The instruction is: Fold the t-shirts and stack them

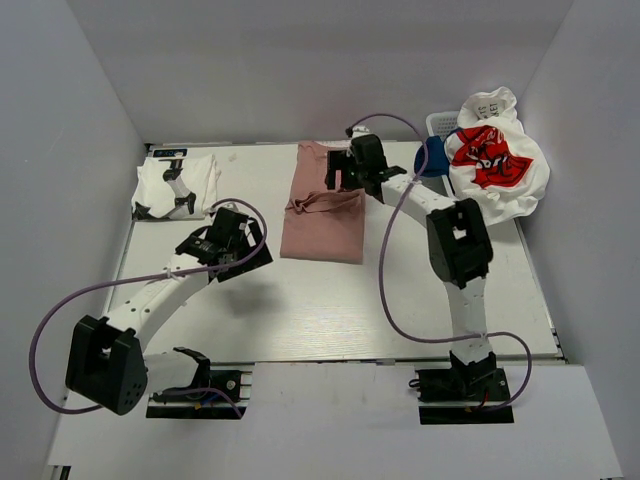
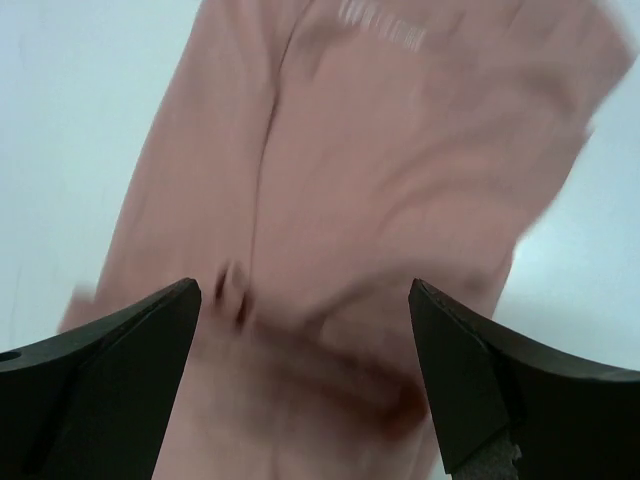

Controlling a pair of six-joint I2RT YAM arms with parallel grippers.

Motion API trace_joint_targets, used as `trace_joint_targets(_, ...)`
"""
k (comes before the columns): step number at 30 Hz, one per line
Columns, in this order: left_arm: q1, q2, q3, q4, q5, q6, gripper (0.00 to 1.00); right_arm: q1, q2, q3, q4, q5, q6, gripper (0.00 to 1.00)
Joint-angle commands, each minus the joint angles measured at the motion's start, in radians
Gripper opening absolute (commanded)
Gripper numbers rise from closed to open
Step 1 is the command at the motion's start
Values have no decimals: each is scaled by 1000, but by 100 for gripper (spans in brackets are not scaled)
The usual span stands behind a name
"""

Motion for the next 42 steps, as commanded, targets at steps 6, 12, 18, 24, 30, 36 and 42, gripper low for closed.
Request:
trace_joint_targets(6,7,8,-41,39,24,4,100,153,-422,-531,98,-152,-76,90)
trace_joint_targets(12,7,17,-41,39,33,4,100,181,-304,-473,46,-157,-68,90)
trace_joint_targets(18,7,35,-41,39,33,4,100,176,-178,-379,55,-140,-104,90)
trace_joint_targets(24,7,45,-41,39,33,13,100,168,-46,-227,72,-32,-121,90)
trace_joint_targets(30,7,64,-32,49,24,13,100,158,44,-79,76,116,-129,90)
trace_joint_targets(36,7,75,-21,30,4,13,100,93,201,184,85,290,-124,90)
trace_joint_targets(42,7,84,-1,30,13,23,100,43,229,251,259,276,-92,90)
